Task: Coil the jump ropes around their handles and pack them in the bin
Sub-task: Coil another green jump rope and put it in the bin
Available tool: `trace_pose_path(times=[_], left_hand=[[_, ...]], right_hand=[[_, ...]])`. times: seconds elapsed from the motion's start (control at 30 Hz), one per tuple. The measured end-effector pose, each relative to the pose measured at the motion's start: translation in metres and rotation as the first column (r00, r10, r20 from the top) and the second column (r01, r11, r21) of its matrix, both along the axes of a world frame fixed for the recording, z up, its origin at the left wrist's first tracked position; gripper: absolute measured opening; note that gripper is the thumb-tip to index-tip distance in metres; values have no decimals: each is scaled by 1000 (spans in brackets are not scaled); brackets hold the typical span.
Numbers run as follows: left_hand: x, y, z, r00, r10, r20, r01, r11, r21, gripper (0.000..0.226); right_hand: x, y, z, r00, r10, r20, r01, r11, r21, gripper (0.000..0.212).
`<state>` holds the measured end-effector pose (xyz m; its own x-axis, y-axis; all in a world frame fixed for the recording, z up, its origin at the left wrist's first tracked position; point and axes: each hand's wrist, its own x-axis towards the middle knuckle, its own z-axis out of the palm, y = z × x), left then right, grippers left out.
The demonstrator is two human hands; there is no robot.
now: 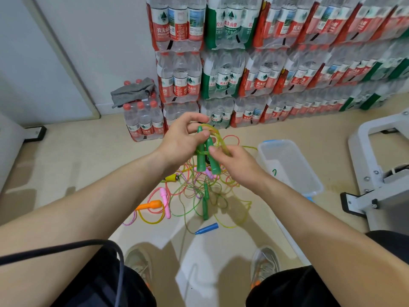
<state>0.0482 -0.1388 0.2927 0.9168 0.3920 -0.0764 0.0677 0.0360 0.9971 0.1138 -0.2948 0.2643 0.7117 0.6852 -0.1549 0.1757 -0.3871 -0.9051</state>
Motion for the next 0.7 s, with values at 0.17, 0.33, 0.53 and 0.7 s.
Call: trace_pose_path(times=[0.17, 0.33, 0.53, 0.7], left_hand=[[1, -4, 0, 999, 49, -10, -50, 975, -216, 24], [2, -9, -10, 999, 33, -19, -37, 977, -210, 22], [2, -8, -9, 1000, 4, -14, -4, 1000, 4, 22], [5, 6, 4, 991, -47, -127, 87, 940, 329, 14]], right_hand=[[-2, -2, 6, 984, 116, -135, -109, 992, 57, 13], [-4, -1, 6, 972, 137, -191, -122, 989, 85, 21], [1, -1, 4, 968, 155, -196, -139, 986, 95, 35], [5, -2, 0, 975, 171, -141, -165, 985, 52, 32]])
